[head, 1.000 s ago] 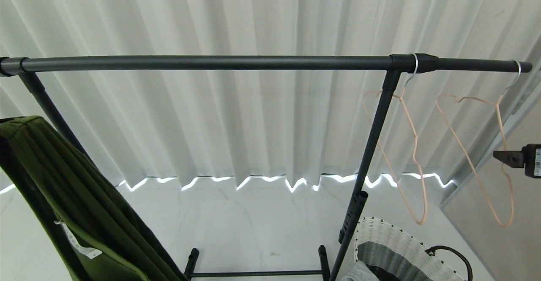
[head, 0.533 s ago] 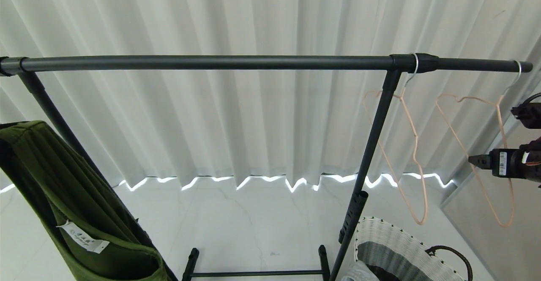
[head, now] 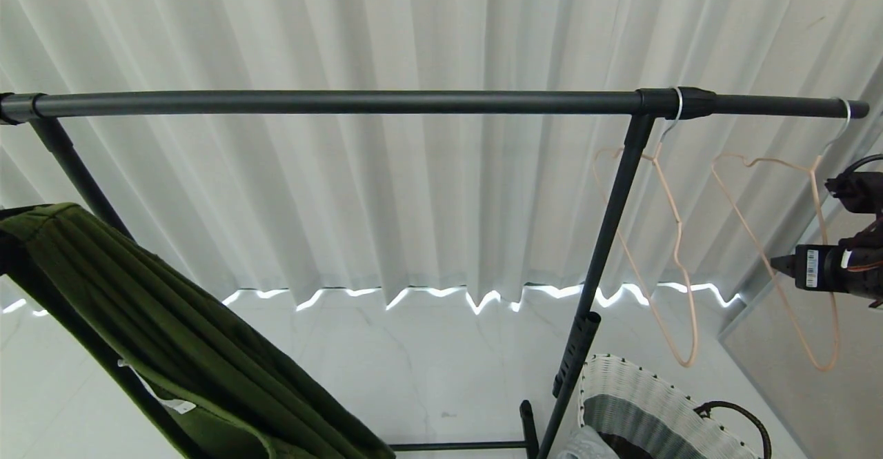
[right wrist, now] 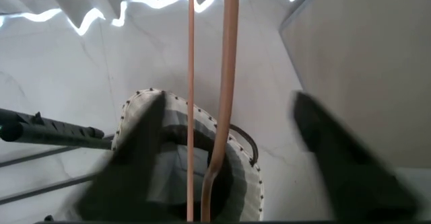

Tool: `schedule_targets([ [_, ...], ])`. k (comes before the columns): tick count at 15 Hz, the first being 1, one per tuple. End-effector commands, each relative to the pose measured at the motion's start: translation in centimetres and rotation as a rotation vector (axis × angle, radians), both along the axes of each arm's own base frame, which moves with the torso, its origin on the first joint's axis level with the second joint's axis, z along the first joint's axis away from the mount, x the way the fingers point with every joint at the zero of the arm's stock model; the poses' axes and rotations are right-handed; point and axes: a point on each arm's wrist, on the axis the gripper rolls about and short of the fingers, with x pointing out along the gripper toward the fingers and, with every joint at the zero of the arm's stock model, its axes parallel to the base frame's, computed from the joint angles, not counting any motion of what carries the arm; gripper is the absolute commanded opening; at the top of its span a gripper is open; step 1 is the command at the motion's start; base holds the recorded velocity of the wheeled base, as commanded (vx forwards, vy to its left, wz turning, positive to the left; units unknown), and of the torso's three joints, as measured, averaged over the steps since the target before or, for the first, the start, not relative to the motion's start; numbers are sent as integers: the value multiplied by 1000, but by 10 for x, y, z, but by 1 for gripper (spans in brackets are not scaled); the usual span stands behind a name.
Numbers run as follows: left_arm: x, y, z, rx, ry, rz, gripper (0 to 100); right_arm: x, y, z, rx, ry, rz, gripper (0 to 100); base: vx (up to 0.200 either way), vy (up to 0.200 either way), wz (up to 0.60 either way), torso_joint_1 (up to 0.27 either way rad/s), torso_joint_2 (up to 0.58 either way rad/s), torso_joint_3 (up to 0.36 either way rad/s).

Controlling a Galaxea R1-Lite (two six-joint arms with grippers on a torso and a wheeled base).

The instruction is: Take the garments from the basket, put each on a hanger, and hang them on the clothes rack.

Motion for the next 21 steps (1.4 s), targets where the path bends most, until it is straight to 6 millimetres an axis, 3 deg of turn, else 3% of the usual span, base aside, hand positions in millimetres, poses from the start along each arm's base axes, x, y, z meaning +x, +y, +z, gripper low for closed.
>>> schedule_targets([
  [1, 0, 0, 0, 0, 0, 0, 0, -1, 0, 1, 1, -4, 1, 0, 0, 0, 0, 0, 0, 0],
  [10, -1, 1, 0, -4, -3, 1, 0, -10, 3, 14, 18, -62, 6, 0, 0, 0, 0, 0, 0, 0],
  [17, -2, 1, -5, 5, 7, 0, 0, -53, 11, 36, 22, -159, 40, 0, 0, 0, 0, 0, 0, 0],
  [21, -2, 1, -6, 8, 10, 3, 0, -103, 11, 32, 11, -153, 54, 0, -150, 0, 0, 7, 3, 2],
])
